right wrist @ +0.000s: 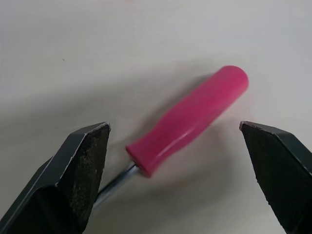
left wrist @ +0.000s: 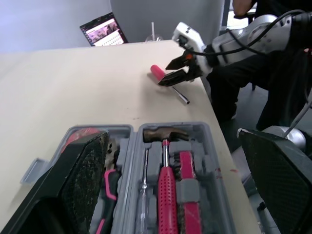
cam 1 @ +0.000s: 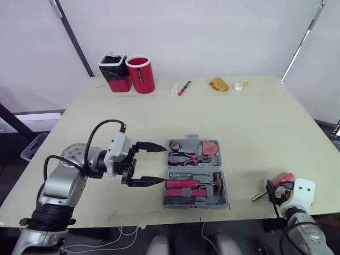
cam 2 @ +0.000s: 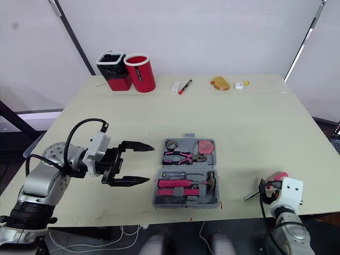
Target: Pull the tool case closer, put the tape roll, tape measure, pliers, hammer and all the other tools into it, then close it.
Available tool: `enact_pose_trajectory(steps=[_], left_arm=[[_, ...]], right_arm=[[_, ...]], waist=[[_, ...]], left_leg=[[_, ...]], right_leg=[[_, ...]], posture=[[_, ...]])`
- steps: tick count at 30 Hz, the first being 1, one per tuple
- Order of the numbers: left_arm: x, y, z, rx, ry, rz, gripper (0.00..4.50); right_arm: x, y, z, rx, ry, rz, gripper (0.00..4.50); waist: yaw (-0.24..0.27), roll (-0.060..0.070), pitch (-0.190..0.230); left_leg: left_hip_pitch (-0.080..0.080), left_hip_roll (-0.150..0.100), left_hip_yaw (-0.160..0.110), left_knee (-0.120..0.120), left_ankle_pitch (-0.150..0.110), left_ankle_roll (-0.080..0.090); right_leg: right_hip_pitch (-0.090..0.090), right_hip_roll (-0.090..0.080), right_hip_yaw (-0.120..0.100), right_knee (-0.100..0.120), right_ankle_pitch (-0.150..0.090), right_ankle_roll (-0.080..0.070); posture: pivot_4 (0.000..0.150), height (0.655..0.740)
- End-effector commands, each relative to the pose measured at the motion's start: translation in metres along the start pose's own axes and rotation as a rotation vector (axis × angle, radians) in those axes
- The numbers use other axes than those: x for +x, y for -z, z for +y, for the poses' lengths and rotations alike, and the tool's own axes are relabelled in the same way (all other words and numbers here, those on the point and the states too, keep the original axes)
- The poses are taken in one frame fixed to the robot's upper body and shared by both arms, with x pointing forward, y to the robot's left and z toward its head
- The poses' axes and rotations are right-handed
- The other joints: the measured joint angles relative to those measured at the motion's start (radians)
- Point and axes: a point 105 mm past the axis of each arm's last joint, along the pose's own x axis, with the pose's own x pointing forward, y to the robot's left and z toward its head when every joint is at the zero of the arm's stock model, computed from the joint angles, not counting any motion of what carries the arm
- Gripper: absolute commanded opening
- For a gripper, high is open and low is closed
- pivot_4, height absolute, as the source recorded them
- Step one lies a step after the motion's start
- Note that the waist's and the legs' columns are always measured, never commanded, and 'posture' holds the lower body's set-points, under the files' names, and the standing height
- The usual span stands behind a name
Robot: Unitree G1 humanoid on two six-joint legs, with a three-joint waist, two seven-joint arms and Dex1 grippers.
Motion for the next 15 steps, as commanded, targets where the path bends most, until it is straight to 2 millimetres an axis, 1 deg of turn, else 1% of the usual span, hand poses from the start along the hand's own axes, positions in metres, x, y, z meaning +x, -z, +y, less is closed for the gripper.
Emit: enact_pose_trajectory(steps=[1, 9, 15], left_arm=[[0.0025, -0.0115, 0.0003, 0.042, 0.005, -0.022, 4.48], [0.0018, -0.0136, 0.0005, 0.048, -0.012, -0.032, 4.48], [0.0016, -0.0138, 0.0009, 0.048, -0.017, -0.038, 4.48]], right_arm=[[0.0021, -0.0059, 0.0020, -0.007, -0.004, -0.018, 4.50], [0.0039, -0.0017, 0.0017, -0.041, 0.012, 0.010, 4.50], [0.0080, -0.0054, 0.0020, -0.036, 0.012, 0.000, 4.50]], waist=[[0.000, 0.000, 0.000], [0.000, 0.000, 0.000], [0.000, 0.000, 0.000]], left_leg=[[0.000, 0.000, 0.000, 0.000, 0.000, 0.000], [0.000, 0.000, 0.000, 0.000, 0.000, 0.000], [0.000, 0.000, 0.000, 0.000, 0.000, 0.000]], right_leg=[[0.000, 0.000, 0.000, 0.000, 0.000, 0.000], [0.000, 0.000, 0.000, 0.000, 0.000, 0.000], [0.000, 0.000, 0.000, 0.000, 0.000, 0.000]], posture=[[0.150, 0.7400], [0.150, 0.7400], [0.150, 0.7400]])
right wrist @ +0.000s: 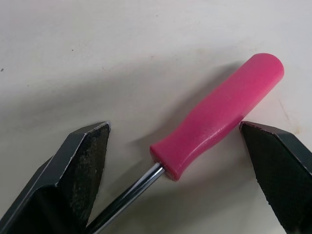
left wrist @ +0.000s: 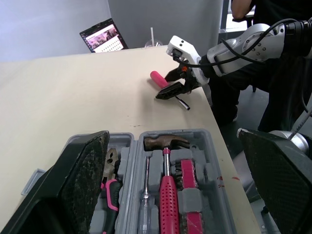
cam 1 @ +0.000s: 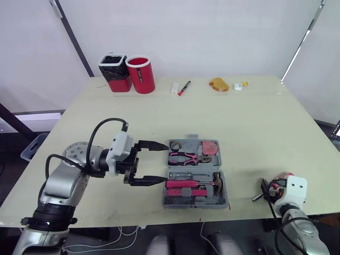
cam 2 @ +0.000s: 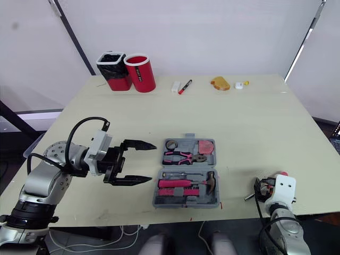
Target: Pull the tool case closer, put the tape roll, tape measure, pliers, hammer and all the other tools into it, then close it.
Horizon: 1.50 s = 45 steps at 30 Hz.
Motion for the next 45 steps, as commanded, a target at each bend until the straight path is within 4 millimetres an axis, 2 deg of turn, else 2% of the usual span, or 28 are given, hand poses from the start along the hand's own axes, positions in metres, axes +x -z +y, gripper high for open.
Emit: enact_pose_trajectory(steps=[1, 3, 4, 10, 11, 13, 21, 27, 32, 34, 37, 39, 45], left_arm=[[0.000, -0.011, 0.000, 0.043, -0.003, -0.030, 4.48], [0.000, -0.011, -0.001, 0.042, -0.003, -0.032, 4.48], [0.001, -0.011, -0.001, 0.041, -0.003, -0.033, 4.50], [-0.001, -0.008, -0.001, 0.035, -0.008, -0.029, 4.50], [-0.001, -0.008, -0.001, 0.035, -0.008, -0.029, 4.50], [-0.001, -0.008, -0.001, 0.036, -0.008, -0.027, 4.50], [0.001, -0.009, 0.000, 0.042, -0.010, -0.041, 4.50], [-0.001, -0.009, 0.000, 0.034, -0.023, -0.058, 4.50], [-0.005, -0.010, -0.002, -0.007, -0.012, -0.072, 4.50], [-0.006, -0.009, -0.003, -0.009, -0.005, -0.061, 4.50], [-0.008, -0.006, -0.001, -0.005, 0.003, -0.046, 4.50], [-0.009, -0.005, 0.000, -0.003, 0.014, -0.038, 4.50], [-0.016, 0.001, -0.005, -0.034, 0.087, -0.002, 4.50]], right_arm=[[0.002, -0.008, -0.003, 0.001, 0.017, -0.024, 4.50], [0.003, -0.010, -0.004, 0.007, 0.027, -0.027, 4.50], [0.003, -0.011, -0.005, 0.012, 0.030, -0.026, 3.93], [0.001, -0.009, -0.008, 0.018, 0.051, -0.007, 1.53], [0.001, -0.008, -0.008, 0.018, 0.049, -0.004, 1.01], [0.000, -0.009, -0.008, 0.011, 0.044, -0.003, 0.37], [0.003, -0.014, -0.007, -0.016, 0.020, -0.016, 0.38], [0.005, -0.024, -0.005, -0.152, -0.066, -0.029, 0.38], [0.004, -0.050, 0.005, -0.313, -0.295, -0.081, 0.38], [0.001, -0.059, 0.016, -0.327, -0.410, -0.087, 0.38], [-0.010, -0.073, 0.044, -0.454, -0.651, -0.114, 0.38], [-0.015, -0.074, 0.053, -0.516, -0.743, -0.106, 0.38], [-0.049, -0.068, 0.095, -0.792, -1.199, -0.011, 0.38]], waist=[[0.000, 0.000, 0.000], [0.000, 0.000, 0.000], [0.000, 0.000, 0.000], [0.001, 0.000, 0.000], [0.002, 0.000, 0.000], [0.002, 0.000, 0.000], [0.002, 0.000, 0.000], [0.001, 0.000, 0.000], [-0.001, 0.001, 0.001], [-0.001, 0.000, 0.001], [0.000, 0.000, 0.001], [0.002, 0.000, 0.001], [0.003, -0.002, 0.003]], left_leg=[[0.000, 0.000, 0.000, 0.000, 0.000, 0.000], [0.000, 0.000, 0.000, 0.000, 0.000, 0.000], [0.000, 0.000, 0.000, 0.000, 0.000, 0.000], [0.000, 0.000, 0.000, 0.000, 0.000, 0.000], [0.000, 0.000, 0.000, 0.000, 0.000, 0.000], [0.000, 0.000, 0.000, 0.000, 0.000, 0.000], [0.000, 0.000, 0.000, 0.000, 0.000, 0.000], [0.000, 0.000, 0.000, 0.000, 0.000, 0.000], [0.000, -0.001, 0.001, 0.000, 0.000, 0.000], [0.000, -0.001, 0.000, 0.000, 0.000, 0.000], [0.000, 0.000, 0.000, 0.000, 0.000, 0.000], [0.000, 0.000, -0.001, 0.000, 0.000, 0.000], [0.000, 0.000, 0.000, 0.000, 0.000, 0.000]], right_leg=[[0.000, 0.000, 0.000, 0.000, 0.000, 0.000], [0.000, 0.000, 0.000, 0.000, 0.000, 0.000], [0.000, 0.000, 0.000, 0.000, 0.000, 0.000], [0.000, 0.000, 0.000, 0.000, 0.000, 0.000], [0.000, 0.000, 0.000, 0.000, 0.000, 0.000], [0.000, 0.000, 0.000, 0.000, 0.000, 0.000], [0.000, 0.000, 0.000, 0.000, 0.000, 0.000], [0.000, 0.000, 0.000, 0.000, 0.000, 0.000], [0.000, 0.000, 0.001, 0.000, 0.000, 0.000], [0.000, 0.000, 0.001, 0.000, 0.000, 0.000], [0.000, 0.002, 0.001, 0.000, 0.000, 0.001], [0.000, 0.002, 0.000, 0.000, 0.002, 0.003], [0.000, 0.002, 0.000, -0.001, 0.002, 0.003]], posture=[[0.150, 0.7400], [0.150, 0.7400], [0.150, 0.7400], [0.150, 0.7400], [0.150, 0.7400], [0.150, 0.7400], [0.150, 0.7400], [0.150, 0.7400], [0.150, 0.7400], [0.150, 0.7400], [0.150, 0.7400], [0.150, 0.7400], [0.150, 0.7400]])
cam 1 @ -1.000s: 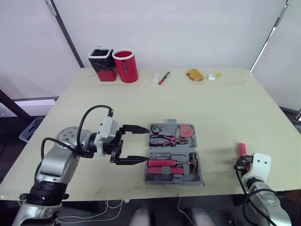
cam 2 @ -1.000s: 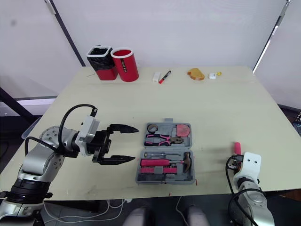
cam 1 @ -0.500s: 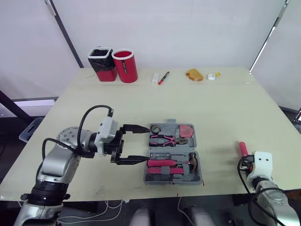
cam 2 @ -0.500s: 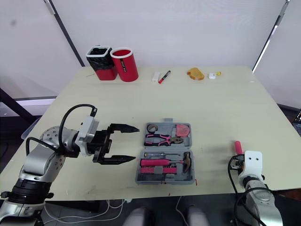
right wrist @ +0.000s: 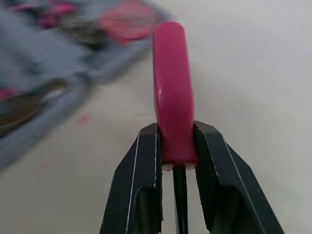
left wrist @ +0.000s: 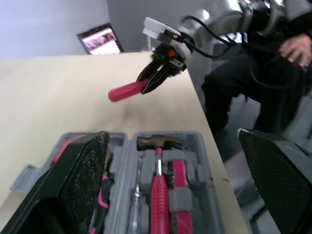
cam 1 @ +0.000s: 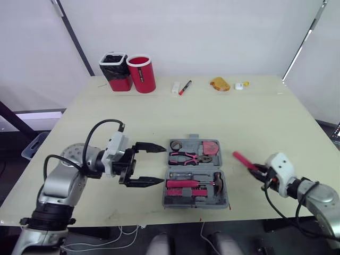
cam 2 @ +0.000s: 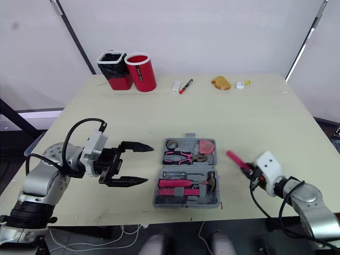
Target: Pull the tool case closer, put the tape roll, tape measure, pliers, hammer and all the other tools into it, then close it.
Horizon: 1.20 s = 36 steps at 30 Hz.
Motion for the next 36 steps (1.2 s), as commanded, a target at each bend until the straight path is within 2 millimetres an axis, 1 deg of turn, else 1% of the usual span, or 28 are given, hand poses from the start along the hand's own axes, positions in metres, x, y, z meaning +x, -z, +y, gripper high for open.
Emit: enact_pose_trajectory(steps=[1, 5, 7, 8, 11, 13, 15, 17, 21, 24, 26, 30, 36], left_arm=[[-0.005, -0.001, -0.004, 0.018, 0.050, 0.018, 4.50], [-0.009, 0.005, -0.010, 0.002, 0.085, 0.050, 4.50], [-0.011, 0.009, -0.014, 0.002, 0.098, 0.078, 4.50], [-0.012, 0.011, -0.015, 0.004, 0.101, 0.086, 4.50], [-0.018, 0.015, -0.019, 0.007, 0.103, 0.114, 4.50], [-0.023, 0.018, -0.023, -0.002, 0.103, 0.140, 4.50], [-0.026, 0.018, -0.025, -0.006, 0.106, 0.146, 4.50], [-0.031, 0.020, -0.031, 0.004, 0.127, 0.187, 4.50], [-0.036, 0.021, -0.037, 0.011, 0.139, 0.210, 4.50], [-0.036, 0.022, -0.039, 0.014, 0.142, 0.210, 4.50], [-0.036, 0.021, -0.040, 0.016, 0.138, 0.203, 4.50], [-0.038, 0.022, -0.043, 0.016, 0.137, 0.212, 4.50], [-0.038, 0.023, -0.043, 0.018, 0.137, 0.215, 4.50]], right_arm=[[0.007, -0.030, 0.026, -0.153, -0.230, -0.036, 0.38], [0.018, -0.047, 0.039, -0.250, -0.346, -0.010, 0.38], [0.031, -0.062, 0.050, -0.285, -0.410, -0.010, 0.38], [0.035, -0.067, 0.053, -0.296, -0.428, -0.010, 0.38], [0.048, -0.075, 0.064, -0.295, -0.468, 0.015, 0.38], [0.057, -0.074, 0.073, -0.279, -0.487, 0.064, 0.38], [0.062, -0.072, 0.075, -0.275, -0.478, 0.097, 0.38], [0.069, -0.075, 0.080, -0.279, -0.475, 0.101, 0.38], [0.075, -0.079, 0.091, -0.273, -0.492, 0.115, 0.38], [0.080, -0.080, 0.105, -0.287, -0.519, 0.121, 0.38], [0.082, -0.079, 0.110, -0.289, -0.528, 0.128, 0.38], [0.088, -0.071, 0.110, -0.314, -0.504, 0.170, 0.38], [0.089, -0.070, 0.110, -0.320, -0.497, 0.177, 0.38]], waist=[[-0.002, 0.000, 0.000], [0.001, -0.003, 0.002], [0.008, -0.004, 0.002], [0.003, -0.005, 0.003], [-0.004, -0.006, 0.004], [-0.002, -0.006, 0.004], [0.006, -0.006, 0.004], [0.007, -0.007, 0.005], [0.003, -0.007, 0.005], [0.003, -0.007, 0.005], [0.003, -0.007, 0.005], [0.002, -0.007, 0.005], [0.002, -0.007, 0.005]], left_leg=[[0.000, 0.000, 0.000, 0.000, 0.000, 0.000], [0.000, 0.001, -0.001, 0.000, 0.000, 0.000], [-0.002, 0.001, -0.001, 0.000, 0.000, 0.000], [-0.003, 0.001, -0.002, 0.000, 0.000, 0.000], [-0.002, 0.002, 0.000, 0.000, 0.000, 0.000], [-0.002, 0.002, -0.001, 0.000, 0.000, 0.000], [-0.003, 0.003, -0.001, 0.000, 0.000, 0.000], [-0.005, 0.002, -0.001, 0.000, 0.000, 0.000], [-0.006, 0.002, 0.002, 0.000, 0.000, 0.000], [-0.006, 0.002, 0.001, 0.000, 0.000, 0.000], [-0.006, 0.002, 0.001, 0.000, 0.000, 0.000], [-0.006, 0.002, 0.001, 0.000, 0.000, 0.000], [-0.006, 0.002, 0.001, 0.000, 0.000, 0.000]], right_leg=[[0.000, 0.000, 0.000, 0.000, 0.000, 0.000], [0.000, 0.001, -0.001, 0.000, 0.000, 0.000], [-0.001, 0.001, -0.002, 0.000, 0.000, 0.000], [-0.002, 0.000, -0.002, 0.000, 0.000, 0.000], [-0.003, 0.000, -0.001, 0.001, 0.000, -0.001], [-0.003, 0.001, -0.002, 0.002, 0.000, -0.001], [-0.004, 0.001, -0.002, 0.002, 0.000, -0.001], [-0.006, 0.000, -0.003, 0.001, 0.000, -0.002], [-0.007, -0.002, -0.003, 0.001, -0.002, -0.004], [-0.007, -0.002, -0.003, 0.002, -0.002, -0.004], [-0.007, -0.001, -0.003, 0.002, -0.002, -0.004], [-0.007, -0.001, -0.003, 0.002, -0.002, -0.004], [-0.007, -0.001, -0.003, 0.002, -0.002, -0.004]], posture=[[0.150, 0.7400], [0.150, 0.7400], [0.150, 0.7400], [0.150, 0.7400], [0.150, 0.7400], [0.150, 0.7400], [0.150, 0.7400], [0.150, 0.7400], [0.150, 0.7400], [0.150, 0.7400], [0.150, 0.7400], [0.150, 0.7400], [0.150, 0.7400]])
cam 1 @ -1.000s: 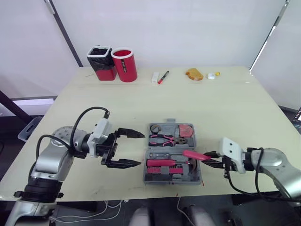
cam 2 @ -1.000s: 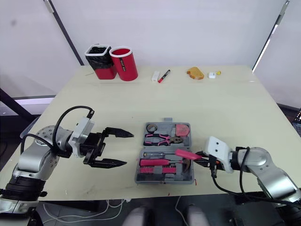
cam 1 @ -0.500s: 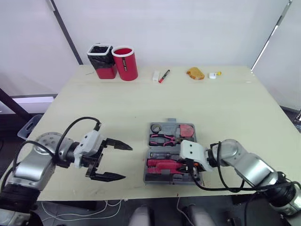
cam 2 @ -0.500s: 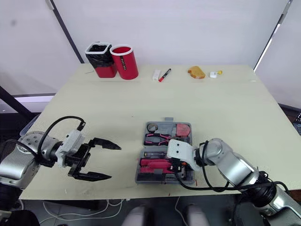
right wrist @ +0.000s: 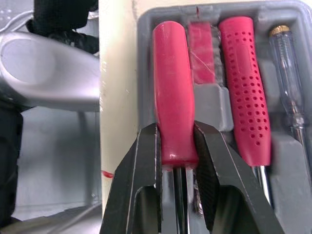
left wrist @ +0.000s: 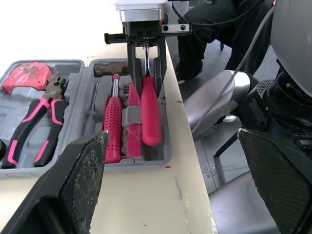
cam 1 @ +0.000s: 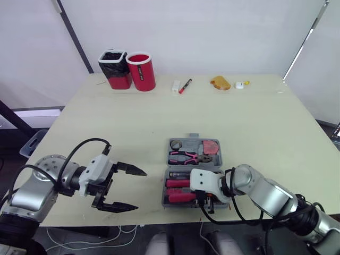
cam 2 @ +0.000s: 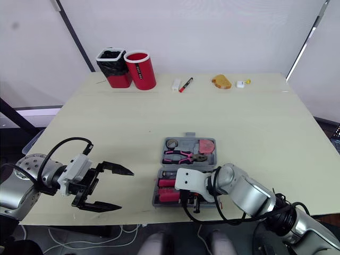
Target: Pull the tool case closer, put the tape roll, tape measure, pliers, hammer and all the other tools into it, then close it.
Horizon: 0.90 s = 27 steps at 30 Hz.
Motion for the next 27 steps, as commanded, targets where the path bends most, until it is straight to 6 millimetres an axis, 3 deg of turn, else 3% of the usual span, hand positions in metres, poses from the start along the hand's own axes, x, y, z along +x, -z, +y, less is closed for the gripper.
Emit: enact_pose_trajectory(steps=[1, 9, 14, 25, 27], left_arm=[[-0.002, -0.009, -0.006, 0.053, 0.060, -0.002, 4.50], [-0.003, -0.009, -0.006, 0.053, 0.060, -0.002, 4.50], [-0.004, -0.008, -0.011, 0.046, 0.044, 0.003, 4.50], [-0.004, -0.006, -0.008, 0.039, 0.012, -0.002, 4.50], [-0.004, -0.006, -0.008, 0.036, 0.009, -0.003, 4.50]], right_arm=[[-0.004, -0.007, -0.003, -0.035, 0.019, -0.013, 0.38], [-0.004, -0.007, -0.003, -0.034, 0.019, -0.013, 0.38], [0.019, -0.013, 0.003, -0.054, -0.003, -0.023, 0.38], [0.021, -0.011, 0.003, -0.038, -0.012, -0.044, 0.38], [0.021, -0.016, -0.001, -0.036, 0.012, -0.076, 1.40]], waist=[[0.000, 0.000, 0.000], [-0.001, 0.000, 0.000], [-0.005, 0.000, 0.000], [-0.003, 0.000, 0.000], [-0.003, -0.001, 0.000]], left_leg=[[0.000, 0.000, 0.000, 0.000, 0.000, 0.000], [0.000, 0.000, 0.000, 0.000, 0.000, 0.000], [0.000, 0.001, 0.000, 0.000, 0.000, 0.000], [0.001, 0.001, 0.000, 0.000, 0.000, 0.000], [0.001, 0.001, 0.000, 0.000, 0.000, 0.000]], right_leg=[[0.000, 0.000, 0.000, 0.000, 0.000, 0.000], [0.000, 0.000, 0.000, 0.000, 0.000, 0.000], [0.000, 0.001, 0.000, 0.000, 0.000, 0.000], [0.000, 0.001, 0.000, 0.001, 0.000, 0.000], [0.000, 0.001, 0.000, 0.001, 0.000, 0.000]], posture=[[0.150, 0.7400], [0.150, 0.7400], [0.150, 0.7400], [0.150, 0.7400], [0.150, 0.7400]])
